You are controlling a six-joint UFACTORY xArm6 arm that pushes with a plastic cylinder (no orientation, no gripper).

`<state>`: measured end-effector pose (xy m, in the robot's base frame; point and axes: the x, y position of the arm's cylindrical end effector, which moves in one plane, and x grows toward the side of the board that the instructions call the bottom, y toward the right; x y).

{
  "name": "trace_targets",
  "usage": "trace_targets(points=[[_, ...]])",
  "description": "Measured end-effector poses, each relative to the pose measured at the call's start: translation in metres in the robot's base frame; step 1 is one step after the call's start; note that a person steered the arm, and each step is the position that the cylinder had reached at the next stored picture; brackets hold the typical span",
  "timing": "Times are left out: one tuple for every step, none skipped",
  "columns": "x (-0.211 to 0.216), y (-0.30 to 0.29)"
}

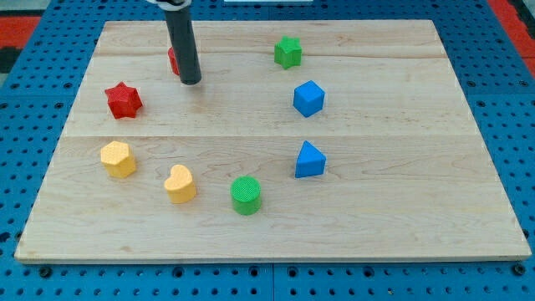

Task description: Move your arm to the top left corner of the board

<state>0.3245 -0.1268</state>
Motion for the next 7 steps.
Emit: trace_targets(points=[[-0.013, -0.009], [-0.024, -0.015], [-0.015, -0.107], [-0.042, -0.149], [-0.056, -0.17], [-0.09, -0.132], [-0.092, -0.131]])
